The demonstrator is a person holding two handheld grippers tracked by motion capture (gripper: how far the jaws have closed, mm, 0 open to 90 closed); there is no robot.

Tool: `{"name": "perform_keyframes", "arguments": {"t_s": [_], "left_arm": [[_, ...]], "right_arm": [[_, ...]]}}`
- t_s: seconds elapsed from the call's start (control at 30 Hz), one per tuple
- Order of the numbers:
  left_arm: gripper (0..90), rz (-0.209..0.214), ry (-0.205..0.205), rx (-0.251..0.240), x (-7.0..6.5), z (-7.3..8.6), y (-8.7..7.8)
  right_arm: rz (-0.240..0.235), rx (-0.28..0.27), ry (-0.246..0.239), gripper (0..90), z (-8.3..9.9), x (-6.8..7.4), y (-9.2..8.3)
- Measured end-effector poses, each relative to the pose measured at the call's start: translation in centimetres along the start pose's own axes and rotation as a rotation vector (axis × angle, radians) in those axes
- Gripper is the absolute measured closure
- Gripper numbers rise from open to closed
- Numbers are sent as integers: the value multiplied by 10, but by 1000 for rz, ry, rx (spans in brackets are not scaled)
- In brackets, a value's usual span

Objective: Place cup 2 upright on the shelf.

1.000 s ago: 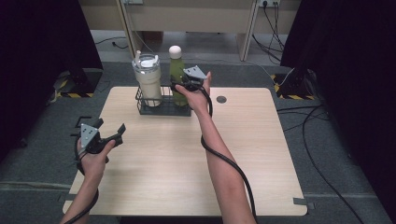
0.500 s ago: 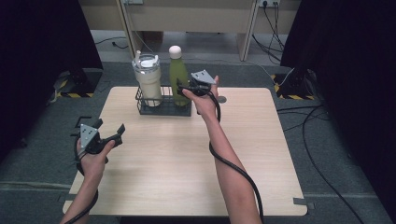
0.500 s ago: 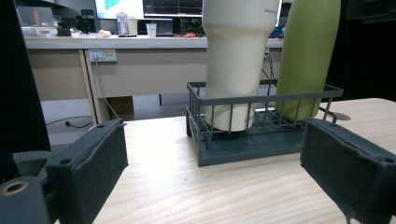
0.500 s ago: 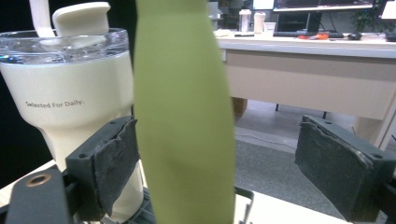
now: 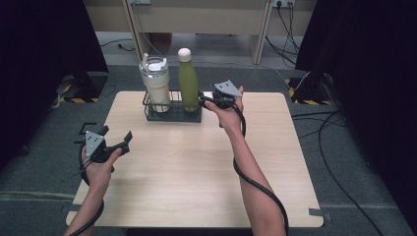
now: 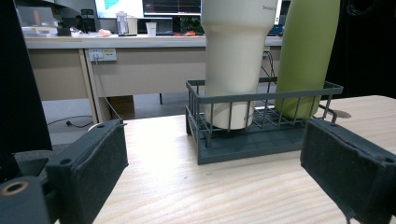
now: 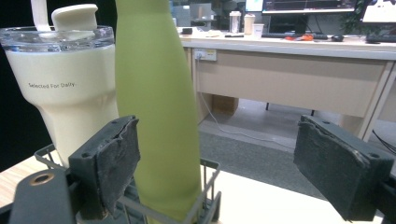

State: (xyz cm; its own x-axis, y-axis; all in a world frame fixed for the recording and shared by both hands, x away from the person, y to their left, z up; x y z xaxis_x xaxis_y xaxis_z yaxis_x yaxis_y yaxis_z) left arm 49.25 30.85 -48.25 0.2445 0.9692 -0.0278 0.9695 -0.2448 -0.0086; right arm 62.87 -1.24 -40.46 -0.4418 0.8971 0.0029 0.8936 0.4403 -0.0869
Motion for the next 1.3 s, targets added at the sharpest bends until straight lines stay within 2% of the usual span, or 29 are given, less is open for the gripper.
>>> {"name": "perform_keyframes", "arguments": {"t_s": [0.4,0.83,1.3], "left_arm": [[64,3,1,8,-3,3,1],[64,5,8,14,-6,5,1],[64,4,11,16,-6,6,0]], "right_arm": [[20,-19,5,146,0,-24,-32],[65,-28,2,148,6,-54,-65],[98,-23,22,149,24,-72,-101]]}}
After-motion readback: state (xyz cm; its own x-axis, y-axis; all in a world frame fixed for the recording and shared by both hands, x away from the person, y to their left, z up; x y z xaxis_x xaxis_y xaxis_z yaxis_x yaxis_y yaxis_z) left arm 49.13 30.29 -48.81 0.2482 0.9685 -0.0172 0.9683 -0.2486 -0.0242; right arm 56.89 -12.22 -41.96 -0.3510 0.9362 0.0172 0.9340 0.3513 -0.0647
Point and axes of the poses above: each handheld gripper's, and its own axes: y roughly forward along the jaws, z roughly out of its underside, x roughly to its left, the point moved 9 cm from there along y, roughly forward along the jaws, and after that the axes turned 3 degrees about -x, right-handed, at the moved point
